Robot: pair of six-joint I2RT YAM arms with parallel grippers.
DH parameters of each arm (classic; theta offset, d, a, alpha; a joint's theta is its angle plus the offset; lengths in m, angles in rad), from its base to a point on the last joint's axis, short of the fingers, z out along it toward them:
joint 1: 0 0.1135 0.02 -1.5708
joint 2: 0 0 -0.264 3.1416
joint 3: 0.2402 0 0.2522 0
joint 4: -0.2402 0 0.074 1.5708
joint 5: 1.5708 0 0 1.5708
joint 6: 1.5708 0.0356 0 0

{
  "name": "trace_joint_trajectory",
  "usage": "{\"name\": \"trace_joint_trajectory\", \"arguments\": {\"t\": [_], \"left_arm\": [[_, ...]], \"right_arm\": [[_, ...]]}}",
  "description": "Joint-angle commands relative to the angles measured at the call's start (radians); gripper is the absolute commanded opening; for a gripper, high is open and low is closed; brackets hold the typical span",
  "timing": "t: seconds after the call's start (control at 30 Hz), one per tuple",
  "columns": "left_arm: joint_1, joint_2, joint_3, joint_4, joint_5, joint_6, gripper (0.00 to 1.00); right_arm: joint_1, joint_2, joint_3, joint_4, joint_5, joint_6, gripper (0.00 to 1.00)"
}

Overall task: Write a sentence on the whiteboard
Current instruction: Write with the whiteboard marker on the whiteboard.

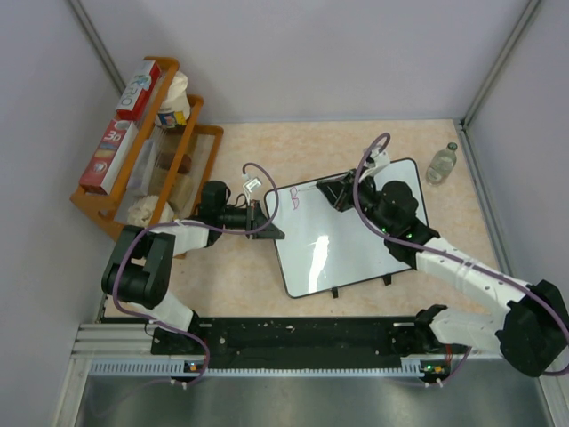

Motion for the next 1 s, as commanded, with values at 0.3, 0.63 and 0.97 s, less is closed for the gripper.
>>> {"name": "trace_joint_trajectory", "arguments": {"t": [0.3, 0.63, 0.97], "left_arm": [[-0.027, 0.006, -0.033, -0.017, -0.078, 0.200, 0.00], [-0.027, 0.007, -0.031, -0.018, -0.078, 0.200, 0.00], [-0.027, 0.006, -0.030, -0.023, -0.081, 0.202, 0.00]], "right_arm": [[-0.009, 0.069, 0.065, 0.003, 0.050, -0.043, 0.00], [-0.009, 0.076, 0.043, -0.017, 0.063, -0.046, 0.00], [-0.008, 0.056, 0.000, -0.023, 0.047, -0.040, 0.00]]}}
